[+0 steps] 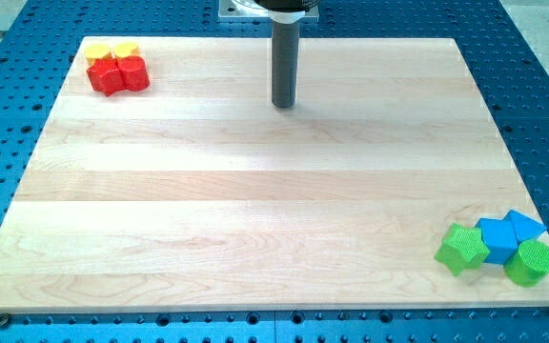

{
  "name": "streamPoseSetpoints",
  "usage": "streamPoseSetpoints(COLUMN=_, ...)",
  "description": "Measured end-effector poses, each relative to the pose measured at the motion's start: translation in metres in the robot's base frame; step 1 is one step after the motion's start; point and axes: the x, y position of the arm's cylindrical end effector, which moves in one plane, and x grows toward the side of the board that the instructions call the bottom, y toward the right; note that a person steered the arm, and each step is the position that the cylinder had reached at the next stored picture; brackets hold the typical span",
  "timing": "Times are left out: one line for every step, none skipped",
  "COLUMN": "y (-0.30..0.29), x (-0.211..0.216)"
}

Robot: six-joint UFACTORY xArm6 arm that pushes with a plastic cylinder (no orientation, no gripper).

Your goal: Move the arm to the top middle of the board

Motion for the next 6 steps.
streamPoseSetpoints(y=0.000, x=0.000)
streamPoseSetpoints(y=0.003, x=-0.020)
streamPoseSetpoints(y=0.004, x=-0.082)
streamPoseSetpoints(y=0.004, x=-0.105)
streamPoseSetpoints(y=0.000, x=-0.120)
streamPoseSetpoints(y=-0.050, x=-0.142)
